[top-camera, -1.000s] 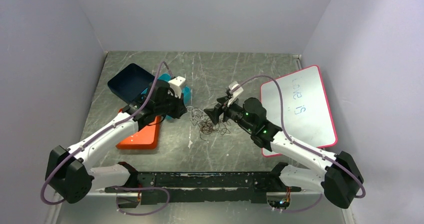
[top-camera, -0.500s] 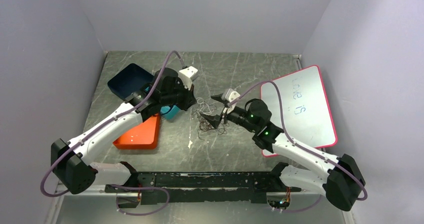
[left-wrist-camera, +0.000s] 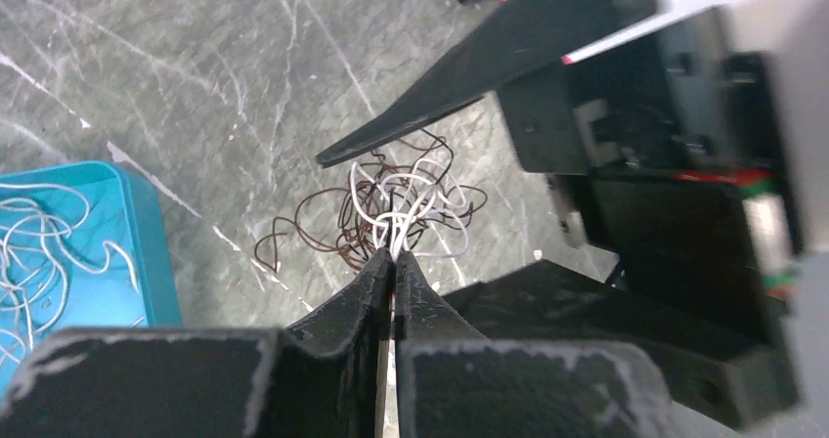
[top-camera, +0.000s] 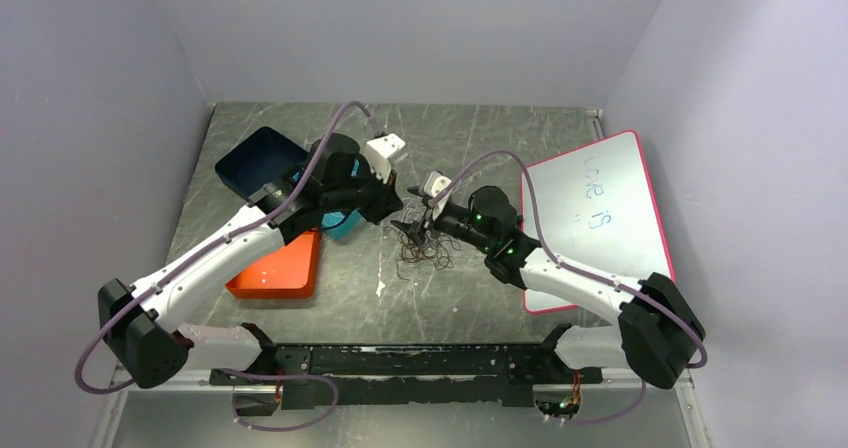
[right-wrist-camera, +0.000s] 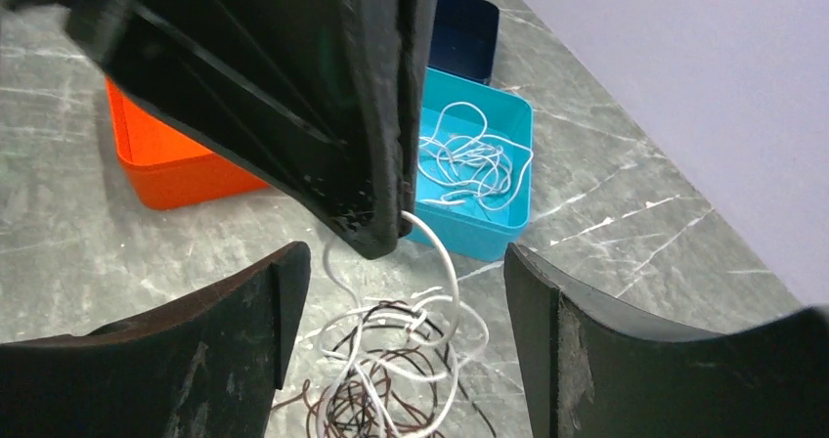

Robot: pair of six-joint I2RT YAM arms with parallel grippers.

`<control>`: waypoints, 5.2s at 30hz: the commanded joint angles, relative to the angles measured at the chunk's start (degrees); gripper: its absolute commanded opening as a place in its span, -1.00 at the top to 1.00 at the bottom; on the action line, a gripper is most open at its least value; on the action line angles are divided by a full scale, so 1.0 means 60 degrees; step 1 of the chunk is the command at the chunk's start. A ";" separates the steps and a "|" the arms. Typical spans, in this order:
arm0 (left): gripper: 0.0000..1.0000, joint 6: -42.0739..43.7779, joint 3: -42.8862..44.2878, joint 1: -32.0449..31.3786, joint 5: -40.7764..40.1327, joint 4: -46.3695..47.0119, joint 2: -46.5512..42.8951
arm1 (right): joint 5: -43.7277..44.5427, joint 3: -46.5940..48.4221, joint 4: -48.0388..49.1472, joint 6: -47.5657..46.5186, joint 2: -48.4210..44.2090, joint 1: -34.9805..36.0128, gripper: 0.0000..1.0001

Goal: Untangle the cables

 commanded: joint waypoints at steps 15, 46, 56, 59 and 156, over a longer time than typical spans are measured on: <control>0.86 -0.0234 0.0324 -0.0085 0.0294 0.0493 -0.1665 | 0.0825 -0.1124 0.2438 0.1414 0.0686 0.0001 0.23; 0.86 0.0193 0.3953 -0.0091 -0.1569 0.0271 -0.1484 | 0.2223 -0.3365 0.4454 0.3383 0.2467 0.0004 0.75; 0.86 0.0797 0.5330 -0.0083 -0.2226 -0.0099 -0.0993 | 0.2316 -0.4066 0.5003 0.3709 0.2207 -0.0002 0.72; 0.86 0.0805 0.5313 -0.0084 -0.2185 -0.0114 -0.0927 | 0.2211 -0.4215 0.4783 0.3637 0.1359 -0.0002 0.49; 0.86 0.0246 0.4802 -0.0073 -0.3169 0.0811 -0.0704 | 0.6159 -0.2374 0.6289 0.7168 0.2547 0.0949 1.00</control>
